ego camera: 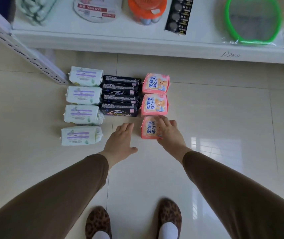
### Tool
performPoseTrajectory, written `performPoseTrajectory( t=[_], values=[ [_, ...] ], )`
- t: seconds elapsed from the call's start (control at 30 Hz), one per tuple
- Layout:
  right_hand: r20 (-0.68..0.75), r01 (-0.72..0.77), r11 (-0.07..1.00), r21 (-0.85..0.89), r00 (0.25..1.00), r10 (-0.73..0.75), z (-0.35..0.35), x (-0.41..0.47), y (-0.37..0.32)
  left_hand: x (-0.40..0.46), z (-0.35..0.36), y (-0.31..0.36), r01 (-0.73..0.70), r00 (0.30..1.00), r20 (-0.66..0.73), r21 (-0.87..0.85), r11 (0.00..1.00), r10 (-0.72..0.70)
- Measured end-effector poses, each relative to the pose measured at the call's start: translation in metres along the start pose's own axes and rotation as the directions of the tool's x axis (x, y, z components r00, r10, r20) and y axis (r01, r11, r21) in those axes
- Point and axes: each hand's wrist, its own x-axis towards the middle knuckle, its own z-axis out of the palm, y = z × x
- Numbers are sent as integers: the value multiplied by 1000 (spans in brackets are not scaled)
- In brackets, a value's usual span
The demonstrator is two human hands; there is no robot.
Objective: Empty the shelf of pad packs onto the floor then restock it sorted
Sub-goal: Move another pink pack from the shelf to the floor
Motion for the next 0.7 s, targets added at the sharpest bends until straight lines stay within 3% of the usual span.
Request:
performPoseTrajectory(
  t=[0.47,0.7],
  values=[
    [-86,-32,998,-52,996,27,9,2,0,11,16,2,-28,998,-48,37,999,30],
    [-86,-43,984,-171,996,28,-14,-25,-8,-11,-1,9,-4,1000,-30,77,997,6]
  ],
)
